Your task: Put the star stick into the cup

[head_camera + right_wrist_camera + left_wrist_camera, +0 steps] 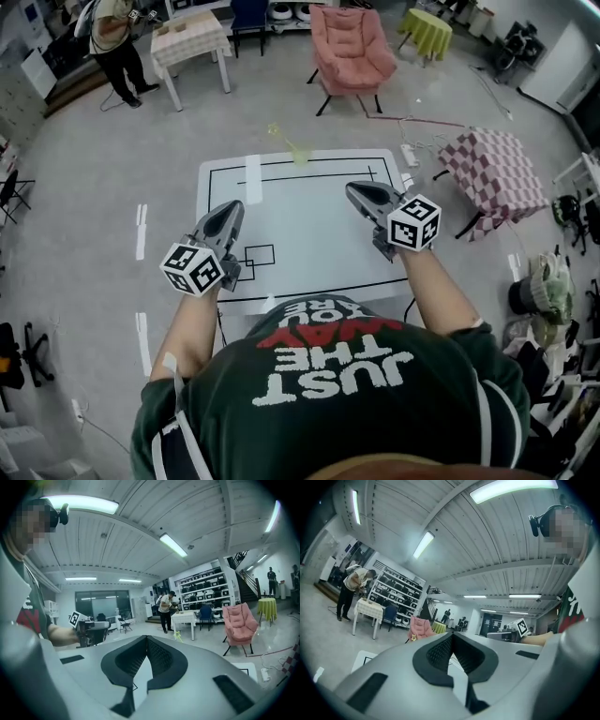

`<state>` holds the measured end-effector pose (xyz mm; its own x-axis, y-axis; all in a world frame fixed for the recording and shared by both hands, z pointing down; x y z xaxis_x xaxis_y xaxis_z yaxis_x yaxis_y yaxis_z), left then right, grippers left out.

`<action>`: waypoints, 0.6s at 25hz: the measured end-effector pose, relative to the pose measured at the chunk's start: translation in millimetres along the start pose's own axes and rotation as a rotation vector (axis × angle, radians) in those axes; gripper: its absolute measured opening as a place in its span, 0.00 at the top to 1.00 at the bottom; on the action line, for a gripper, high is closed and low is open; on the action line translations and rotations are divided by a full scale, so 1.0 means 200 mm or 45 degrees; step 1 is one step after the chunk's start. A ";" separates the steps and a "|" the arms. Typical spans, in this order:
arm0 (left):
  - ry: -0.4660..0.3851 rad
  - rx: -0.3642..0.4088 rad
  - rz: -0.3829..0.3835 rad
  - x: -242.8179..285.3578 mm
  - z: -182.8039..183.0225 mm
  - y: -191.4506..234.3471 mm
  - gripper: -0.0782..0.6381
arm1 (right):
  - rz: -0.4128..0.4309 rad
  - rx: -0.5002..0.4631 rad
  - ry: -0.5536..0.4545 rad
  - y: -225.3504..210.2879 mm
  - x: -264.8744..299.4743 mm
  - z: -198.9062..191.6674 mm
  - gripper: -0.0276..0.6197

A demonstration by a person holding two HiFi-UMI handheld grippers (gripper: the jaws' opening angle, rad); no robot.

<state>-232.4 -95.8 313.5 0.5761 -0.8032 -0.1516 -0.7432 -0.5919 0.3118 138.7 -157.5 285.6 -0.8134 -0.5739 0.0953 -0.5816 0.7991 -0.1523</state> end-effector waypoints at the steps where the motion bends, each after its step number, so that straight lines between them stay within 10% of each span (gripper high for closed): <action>1: 0.000 0.004 0.014 0.00 -0.02 -0.04 0.88 | 0.010 0.000 -0.008 -0.01 -0.04 0.00 0.91; 15: -0.005 0.093 0.093 0.05 -0.26 -0.59 0.88 | 0.144 -0.014 -0.024 -0.11 -0.47 -0.09 0.91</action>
<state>-121.2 -31.1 322.9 0.5184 -0.8444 -0.1347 -0.8061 -0.5352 0.2526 228.5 -118.1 297.9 -0.8736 -0.4830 0.0592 -0.4861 0.8608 -0.1506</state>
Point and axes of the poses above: the fingertips, and each gripper's own axes: x forward along the fingers, y to its left, z out of its top, the point moved 10 cm from there along -x, backward along the fingers, and after that the axes turned 7 degrees about -y, right-handed, at the moved point
